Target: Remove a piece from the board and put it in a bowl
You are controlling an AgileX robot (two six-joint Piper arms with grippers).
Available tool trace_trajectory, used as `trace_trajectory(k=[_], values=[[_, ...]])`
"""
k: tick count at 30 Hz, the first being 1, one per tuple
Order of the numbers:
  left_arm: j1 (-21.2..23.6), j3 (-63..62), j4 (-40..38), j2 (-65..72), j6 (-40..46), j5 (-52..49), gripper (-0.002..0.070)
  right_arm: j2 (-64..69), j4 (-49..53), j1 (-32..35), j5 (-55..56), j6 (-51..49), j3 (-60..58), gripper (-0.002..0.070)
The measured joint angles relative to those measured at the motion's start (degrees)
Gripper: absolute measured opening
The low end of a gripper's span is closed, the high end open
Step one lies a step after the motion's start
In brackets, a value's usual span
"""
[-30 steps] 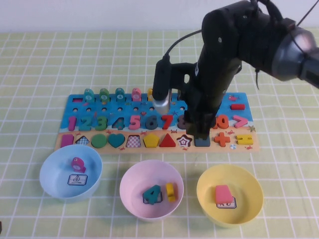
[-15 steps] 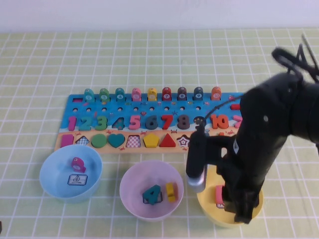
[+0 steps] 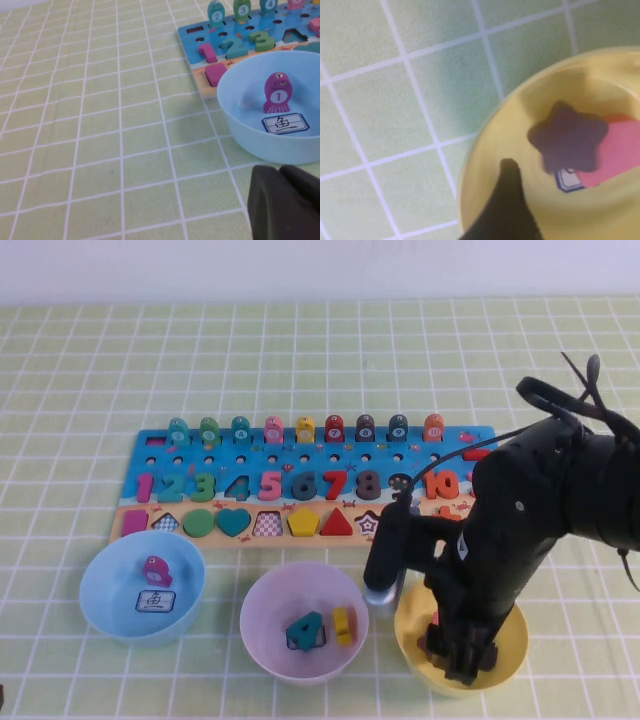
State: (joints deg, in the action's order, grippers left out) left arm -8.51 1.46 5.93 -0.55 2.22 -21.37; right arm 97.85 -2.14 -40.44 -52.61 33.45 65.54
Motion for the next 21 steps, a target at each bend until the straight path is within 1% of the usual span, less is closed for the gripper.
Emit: trace_trajectory(k=[1,3,5,6,8,10,11,13,17,21], values=[[0.0,0.0,0.0,0.0,0.0,0.0,-0.0005,0.15,-0.01,0.0,-0.24,0.0,0.0,0.0511],[0.0,0.0,0.0,0.0,0.0,0.0,-0.0005,0.01,0.12,0.0,-0.99,0.0,0.0,0.051],[0.0,0.0,0.0,0.0,0.0,0.0,-0.0005,-0.8,0.12,0.0,-1.84,-0.18,0.21,0.0482],[0.0,0.0,0.0,0.0,0.0,0.0,-0.0005,-1.9,0.12,0.0,-1.93,-0.24,0.21,0.0449],[0.0,0.0,0.0,0.0,0.0,0.0,-0.0004,-4.91,-0.48,0.0,-1.93,-0.39,0.21,0.0344],[0.0,0.0,0.0,0.0,0.0,0.0,-0.0005,-9.33,-1.11,0.0,-1.93,-1.17,0.21,0.0196],[0.0,0.0,0.0,0.0,0.0,0.0,-0.0005,-11.61,-1.26,0.0,-1.93,-1.85,0.21,0.0136],[0.0,0.0,0.0,0.0,0.0,0.0,-0.0005,-16.06,-1.84,0.0,-1.76,-4.27,-0.31,0.0044],[0.0,0.0,0.0,0.0,0.0,0.0,-0.0005,-24.3,-3.04,0.0,2.19,-7.16,-6.28,-0.0003],[0.0,0.0,0.0,0.0,0.0,0.0,-0.0005,-33.98,-5.57,0.0,12.44,-10.54,-16.72,-0.0012]])
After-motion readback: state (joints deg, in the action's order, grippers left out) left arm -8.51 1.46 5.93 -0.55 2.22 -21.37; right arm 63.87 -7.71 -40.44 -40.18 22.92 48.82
